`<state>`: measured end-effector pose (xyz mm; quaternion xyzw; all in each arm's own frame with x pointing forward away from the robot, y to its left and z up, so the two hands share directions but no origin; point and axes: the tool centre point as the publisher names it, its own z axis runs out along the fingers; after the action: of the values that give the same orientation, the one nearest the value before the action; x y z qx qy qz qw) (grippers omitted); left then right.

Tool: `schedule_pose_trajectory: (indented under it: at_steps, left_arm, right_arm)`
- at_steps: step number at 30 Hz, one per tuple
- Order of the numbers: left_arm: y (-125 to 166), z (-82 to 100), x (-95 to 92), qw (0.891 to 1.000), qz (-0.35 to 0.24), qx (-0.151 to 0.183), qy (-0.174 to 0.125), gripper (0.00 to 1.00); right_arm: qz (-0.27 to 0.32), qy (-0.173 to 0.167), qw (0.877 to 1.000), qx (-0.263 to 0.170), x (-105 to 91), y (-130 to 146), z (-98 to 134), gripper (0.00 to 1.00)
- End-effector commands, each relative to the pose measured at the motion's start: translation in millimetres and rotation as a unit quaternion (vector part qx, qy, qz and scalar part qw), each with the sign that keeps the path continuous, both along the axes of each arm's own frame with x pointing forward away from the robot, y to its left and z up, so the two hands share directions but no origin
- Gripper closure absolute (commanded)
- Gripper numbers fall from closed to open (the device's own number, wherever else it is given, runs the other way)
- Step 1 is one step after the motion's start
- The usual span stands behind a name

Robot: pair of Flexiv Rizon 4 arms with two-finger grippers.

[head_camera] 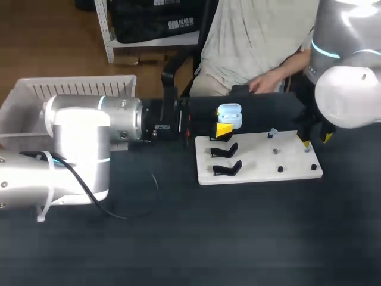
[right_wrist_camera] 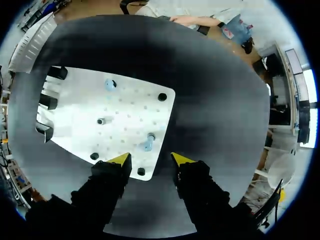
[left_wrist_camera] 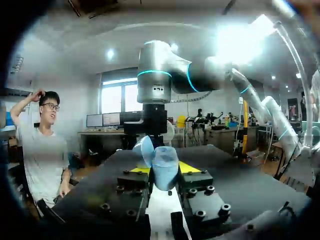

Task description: Pick up each earbud case from the left stands, insert the matching earbuds, close the lid, and place the case in the box.

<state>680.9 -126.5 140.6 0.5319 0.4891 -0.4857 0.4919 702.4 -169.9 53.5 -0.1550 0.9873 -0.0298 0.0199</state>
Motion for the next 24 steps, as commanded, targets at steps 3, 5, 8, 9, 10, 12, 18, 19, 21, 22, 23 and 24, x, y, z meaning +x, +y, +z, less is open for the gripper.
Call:
schedule_pose_trajectory:
  at_steps: [3, 5, 8, 9, 10, 12, 18, 19, 21, 22, 23, 24]
  left_arm:
    - [-0.7, -0.2, 0.6, 1.000, 0.000, 0.000, 0.000, 1.00]
    - [-0.7, -0.2, 0.6, 1.000, 0.000, 0.000, 0.000, 1.00]
    - [-0.7, -0.2, 0.6, 1.000, 0.000, 0.000, 0.000, 1.00]
    - [-0.7, -0.2, 0.6, 1.000, 0.000, 0.000, 0.000, 1.00]
    - [-0.7, -0.2, 0.6, 1.000, 0.000, 0.000, 0.000, 1.00]
    - [-0.7, -0.2, 0.6, 1.000, 0.000, 0.000, 0.000, 1.00]
    - [-0.7, -0.2, 0.6, 1.000, 0.000, 0.000, 0.000, 1.00]
    - [-0.7, -0.2, 0.6, 1.000, 0.000, 0.000, 0.000, 1.00]
    - [-0.7, -0.2, 0.6, 1.000, 0.000, 0.000, 0.000, 1.00]
    - [-0.7, -0.2, 0.6, 1.000, 0.000, 0.000, 0.000, 1.00]
    - [-0.7, -0.2, 0.6, 1.000, 0.000, 0.000, 0.000, 1.00]
    - [-0.7, -0.2, 0.6, 1.000, 0.000, 0.000, 0.000, 1.00]
  right_arm:
    - [-0.007, 0.001, 1.000, -0.009, 3.0, 4.8, -6.5, 0.52]
    - [-0.010, 0.002, 1.000, -0.009, 3.7, 4.3, -7.4, 0.53]
    - [-0.011, 0.004, 1.000, -0.009, 3.8, 5.2, -9.1, 0.53]
    - [-0.012, 0.004, 1.000, -0.009, 3.8, 6.0, -9.6, 0.53]
    - [-0.012, 0.003, 1.000, -0.010, 3.8, 6.6, -10.1, 0.54]
    - [-0.012, 0.000, 1.000, -0.011, 4.0, 8.2, -10.9, 0.55]
    - [-0.013, -0.005, 1.000, -0.016, 4.9, 11.9, -13.5, 0.56]
    - [-0.013, -0.005, 1.000, -0.017, 4.8, 12.7, -13.9, 0.57]
    - [-0.014, -0.005, 1.000, -0.019, 4.9, 13.6, -14.5, 0.58]
    - [-0.014, -0.004, 1.000, -0.020, 4.8, 14.2, -15.4, 0.59]
    - [-0.014, -0.004, 1.000, -0.021, 4.8, 14.5, -16.1, 0.60]
    - [-0.016, -0.003, 1.000, -0.023, 4.6, 14.7, -16.3, 0.60]
